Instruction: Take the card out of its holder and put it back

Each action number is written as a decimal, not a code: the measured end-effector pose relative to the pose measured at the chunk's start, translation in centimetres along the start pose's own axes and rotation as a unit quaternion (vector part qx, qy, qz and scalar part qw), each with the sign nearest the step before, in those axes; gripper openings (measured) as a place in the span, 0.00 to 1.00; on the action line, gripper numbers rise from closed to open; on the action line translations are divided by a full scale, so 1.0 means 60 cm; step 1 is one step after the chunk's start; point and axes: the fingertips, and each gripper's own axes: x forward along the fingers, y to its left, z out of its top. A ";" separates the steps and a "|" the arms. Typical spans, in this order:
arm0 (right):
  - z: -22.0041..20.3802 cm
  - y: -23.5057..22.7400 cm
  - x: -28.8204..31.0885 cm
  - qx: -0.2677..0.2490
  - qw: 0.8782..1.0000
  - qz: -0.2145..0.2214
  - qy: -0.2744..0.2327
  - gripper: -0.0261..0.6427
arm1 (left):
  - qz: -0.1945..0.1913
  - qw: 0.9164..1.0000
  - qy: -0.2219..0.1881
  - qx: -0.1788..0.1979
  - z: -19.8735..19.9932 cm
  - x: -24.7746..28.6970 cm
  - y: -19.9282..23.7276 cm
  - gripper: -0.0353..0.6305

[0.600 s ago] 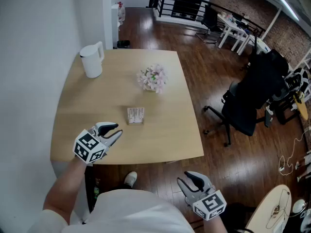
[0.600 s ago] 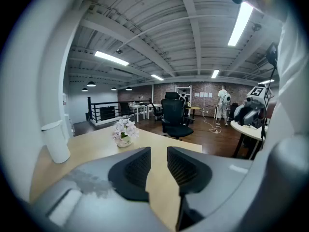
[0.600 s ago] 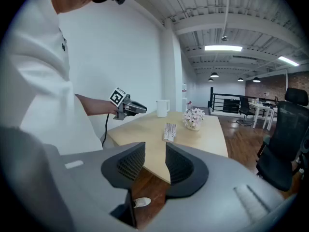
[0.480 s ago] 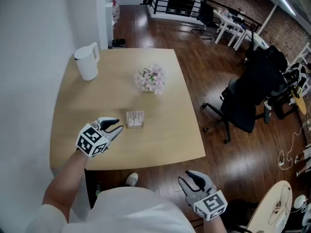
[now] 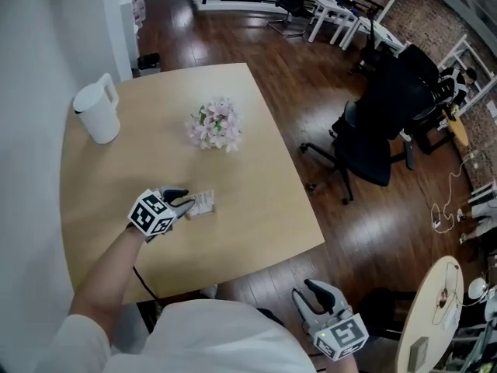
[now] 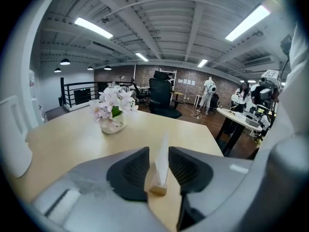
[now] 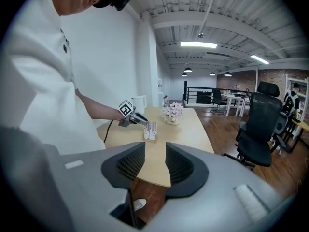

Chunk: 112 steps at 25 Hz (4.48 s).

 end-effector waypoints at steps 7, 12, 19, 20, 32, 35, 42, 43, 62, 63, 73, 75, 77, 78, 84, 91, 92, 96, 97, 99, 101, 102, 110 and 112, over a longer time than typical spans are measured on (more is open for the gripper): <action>-0.012 -0.005 0.006 0.014 0.999 -0.033 0.026 0.25 | -0.050 0.999 -0.006 -0.007 -0.012 0.033 -0.006 0.11; -0.024 -0.005 0.000 0.022 0.998 -0.043 0.036 0.25 | -0.078 0.997 -0.017 -0.009 -0.009 0.027 -0.014 0.08; -0.037 -0.003 -0.014 0.027 0.998 -0.044 0.027 0.25 | -0.071 0.997 -0.031 0.014 0.034 0.000 -0.016 0.08; -0.038 -0.002 -0.016 0.027 0.998 -0.043 0.024 0.25 | -0.068 0.997 -0.034 0.020 0.043 -0.006 -0.017 0.08; -0.068 -0.007 -0.057 0.005 1.000 0.011 -0.005 0.25 | 0.008 0.996 -0.080 0.023 0.099 -0.110 -0.077 0.08; -0.078 -0.011 -0.076 -0.005 0.999 0.034 -0.009 0.25 | 0.043 0.995 -0.093 0.007 0.093 -0.150 -0.111 0.08; -0.118 -0.018 -0.125 -0.030 0.996 0.082 -0.020 0.25 | 0.121 0.984 -0.120 -0.045 0.039 -0.240 -0.220 0.08; -0.126 -0.019 -0.133 -0.032 0.995 0.089 -0.021 0.25 | 0.132 0.982 -0.124 -0.051 0.030 -0.252 -0.239 0.08; -0.216 0.011 -0.227 -0.081 0.978 0.192 -0.026 0.25 | 0.237 0.948 -0.154 -0.145 -0.104 -0.387 -0.552 0.08; -0.218 0.012 -0.231 -0.082 0.978 0.192 -0.027 0.25 | 0.237 0.948 -0.155 -0.147 -0.106 -0.387 -0.556 0.08; -0.215 0.000 -0.272 -0.057 0.984 0.163 -0.035 0.25 | 0.188 0.964 -0.153 -0.110 -0.047 -0.374 -0.527 0.08; -0.215 -0.010 -0.272 -0.050 0.987 0.150 -0.034 0.25 | 0.177 0.968 -0.150 -0.097 -0.030 -0.363 -0.504 0.08; -0.210 -0.022 -0.268 -0.044 0.989 0.134 -0.035 0.25 | 0.164 0.972 -0.147 -0.081 -0.009 -0.351 -0.475 0.08; -0.206 -0.026 -0.265 -0.042 0.990 0.126 -0.036 0.25 | 0.157 0.974 -0.145 -0.073 0.001 -0.344 -0.460 0.08; -0.172 -0.027 -0.235 -0.028 0.995 0.091 -0.037 0.25 | 0.116 0.984 -0.133 -0.031 0.056 -0.308 -0.365 0.08; -0.131 -0.018 -0.173 -0.007 0.998 0.055 -0.030 0.25 | 0.072 0.991 -0.111 0.007 0.095 -0.261 -0.225 0.08; -0.126 -0.017 -0.163 -0.004 0.998 0.049 -0.028 0.25 | 0.065 0.992 -0.109 0.010 0.099 -0.253 -0.205 0.08; -0.105 -0.016 -0.128 0.007 0.999 0.024 -0.023 0.25 | 0.038 0.994 -0.101 0.018 0.109 -0.215 -0.142 0.08; -0.100 -0.015 -0.121 0.011 1.000 0.017 -0.022 0.25 | 0.031 0.995 -0.098 0.020 0.110 -0.204 -0.129 0.08; -0.094 -0.011 -0.104 0.019 1.000 0.007 -0.019 0.25 | 0.017 0.995 -0.093 0.022 0.108 -0.180 -0.104 0.08; -0.090 -0.006 -0.089 0.025 1.000 -0.003 -0.013 0.25 | 0.003 0.996 -0.089 0.022 0.103 -0.156 -0.084 0.08; -0.087 -0.004 -0.084 0.027 1.000 -0.008 -0.010 0.25 | -0.003 0.996 -0.086 0.022 0.100 -0.144 -0.078 0.08; -0.072 0.004 -0.060 0.041 0.998 -0.036 0.012 0.25 | -0.039 0.997 -0.070 0.023 0.078 -0.073 -0.036 0.08; -0.070 0.003 -0.057 0.043 0.998 -0.040 0.017 0.25 | -0.046 0.996 -0.067 0.024 0.074 -0.060 -0.033 0.08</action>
